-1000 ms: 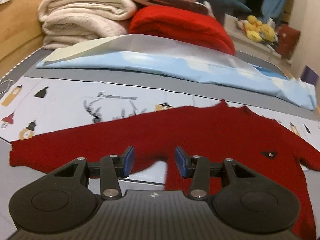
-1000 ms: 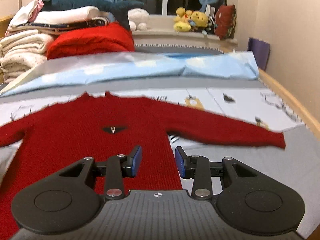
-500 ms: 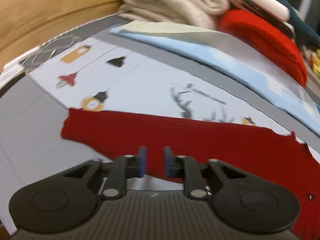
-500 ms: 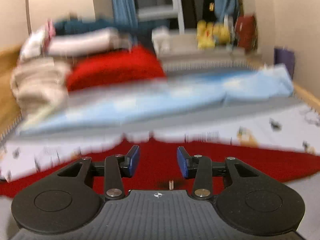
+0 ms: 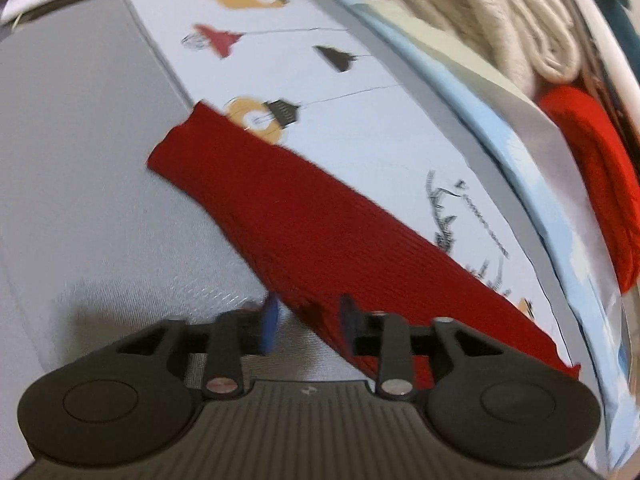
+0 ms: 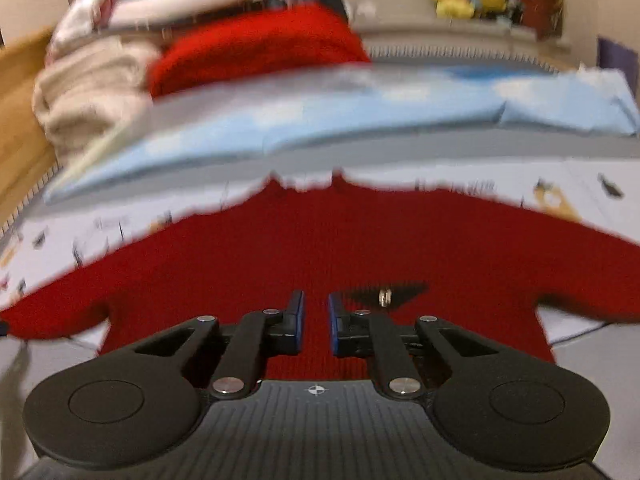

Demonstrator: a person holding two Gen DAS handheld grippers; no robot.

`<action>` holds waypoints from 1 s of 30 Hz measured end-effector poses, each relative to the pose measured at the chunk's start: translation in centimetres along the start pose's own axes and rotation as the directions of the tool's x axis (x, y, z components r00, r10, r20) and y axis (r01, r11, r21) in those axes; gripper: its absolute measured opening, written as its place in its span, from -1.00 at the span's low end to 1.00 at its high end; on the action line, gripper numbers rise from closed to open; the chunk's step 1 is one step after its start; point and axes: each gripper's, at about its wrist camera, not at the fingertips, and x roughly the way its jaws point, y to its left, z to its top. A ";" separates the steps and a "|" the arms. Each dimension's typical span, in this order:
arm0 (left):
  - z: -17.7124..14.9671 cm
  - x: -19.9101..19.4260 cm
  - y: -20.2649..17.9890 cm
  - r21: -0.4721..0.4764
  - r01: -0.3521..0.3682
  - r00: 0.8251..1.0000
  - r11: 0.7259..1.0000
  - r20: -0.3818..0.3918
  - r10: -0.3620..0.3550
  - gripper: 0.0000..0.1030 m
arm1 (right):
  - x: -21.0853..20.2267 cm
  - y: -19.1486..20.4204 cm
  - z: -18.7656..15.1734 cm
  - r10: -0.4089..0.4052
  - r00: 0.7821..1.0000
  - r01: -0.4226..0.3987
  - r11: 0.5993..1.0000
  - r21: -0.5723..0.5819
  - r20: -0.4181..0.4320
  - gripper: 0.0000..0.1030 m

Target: Fold small clothes

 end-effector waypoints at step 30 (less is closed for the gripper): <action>0.5 2.8 -1.0 -0.081 -0.069 0.991 0.994 0.109 0.078 -0.74 | 5.3 4.0 -3.0 0.040 0.957 -0.100 0.975 -0.199 -0.286 -0.41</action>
